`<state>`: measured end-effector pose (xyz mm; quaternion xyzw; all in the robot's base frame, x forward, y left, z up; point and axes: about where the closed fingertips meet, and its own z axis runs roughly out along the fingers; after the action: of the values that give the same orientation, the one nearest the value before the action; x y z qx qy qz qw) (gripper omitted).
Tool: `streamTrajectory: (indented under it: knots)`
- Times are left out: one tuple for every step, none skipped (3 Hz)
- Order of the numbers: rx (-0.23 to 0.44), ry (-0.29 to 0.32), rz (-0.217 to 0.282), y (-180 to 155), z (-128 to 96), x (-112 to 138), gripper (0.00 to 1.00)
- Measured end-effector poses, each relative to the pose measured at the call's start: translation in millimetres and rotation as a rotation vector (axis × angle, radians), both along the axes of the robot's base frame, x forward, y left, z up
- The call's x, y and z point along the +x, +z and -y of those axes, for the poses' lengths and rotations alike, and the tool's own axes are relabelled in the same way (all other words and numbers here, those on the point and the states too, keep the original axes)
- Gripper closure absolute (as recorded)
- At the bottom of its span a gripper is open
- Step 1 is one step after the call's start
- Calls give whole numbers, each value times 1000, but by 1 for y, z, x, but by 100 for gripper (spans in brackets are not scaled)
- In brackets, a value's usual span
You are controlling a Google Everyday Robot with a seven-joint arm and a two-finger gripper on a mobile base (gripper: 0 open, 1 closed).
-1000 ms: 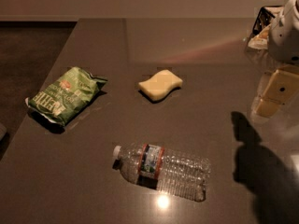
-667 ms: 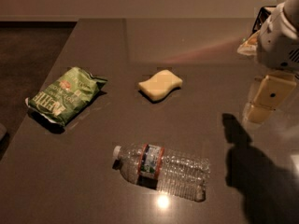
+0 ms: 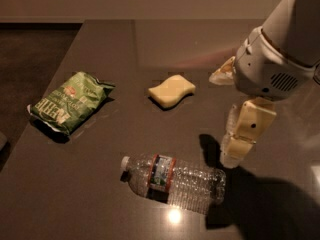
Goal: Place water bottle upright
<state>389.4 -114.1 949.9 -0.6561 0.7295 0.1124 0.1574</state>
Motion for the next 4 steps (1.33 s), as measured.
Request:
streamTrajectory:
  knots:
    - [54, 31, -37, 3, -45, -26, 0]
    - [18, 26, -55, -9, -86, -39, 0]
    - [-50, -15, -83, -34, -105, -39, 0]
    - [-114, -85, -126, -69, -104, -30, 0]
